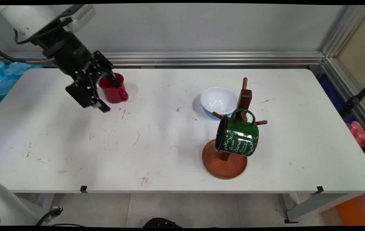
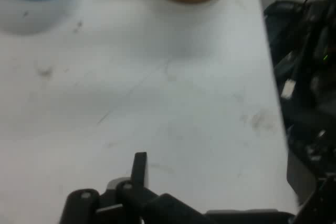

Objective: Pick up the green mug from the rack

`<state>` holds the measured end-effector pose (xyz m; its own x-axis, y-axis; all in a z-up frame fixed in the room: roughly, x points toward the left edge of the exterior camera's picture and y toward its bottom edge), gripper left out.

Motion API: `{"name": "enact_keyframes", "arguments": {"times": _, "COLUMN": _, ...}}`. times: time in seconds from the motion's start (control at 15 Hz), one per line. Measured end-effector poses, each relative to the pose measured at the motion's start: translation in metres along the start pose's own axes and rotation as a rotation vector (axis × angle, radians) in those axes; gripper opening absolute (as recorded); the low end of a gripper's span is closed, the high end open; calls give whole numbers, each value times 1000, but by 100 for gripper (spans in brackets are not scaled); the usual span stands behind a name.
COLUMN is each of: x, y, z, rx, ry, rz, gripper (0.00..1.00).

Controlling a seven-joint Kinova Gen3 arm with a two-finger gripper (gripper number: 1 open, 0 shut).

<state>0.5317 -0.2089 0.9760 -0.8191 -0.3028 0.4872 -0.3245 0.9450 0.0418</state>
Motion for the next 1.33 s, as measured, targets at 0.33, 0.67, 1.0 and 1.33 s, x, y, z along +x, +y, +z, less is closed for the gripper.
{"name": "enact_keyframes", "arguments": {"times": 0.33, "x": 30, "y": 28, "z": 26, "rx": -60, "ry": 77, "rz": -72, "gripper": 100}}
{"name": "enact_keyframes", "arguments": {"times": 0.67, "x": 60, "y": 48, "z": 52, "rx": -107, "ry": 138, "rz": -140, "gripper": 100}}
{"name": "enact_keyframes", "arguments": {"times": 1.0, "x": 90, "y": 66, "z": 76, "rx": -152, "ry": 194, "rz": -204, "gripper": 100}}
{"name": "enact_keyframes", "arguments": {"times": 1.33, "x": 120, "y": 76, "z": 100, "rx": -164, "ry": 245, "rz": -258, "gripper": 100}}
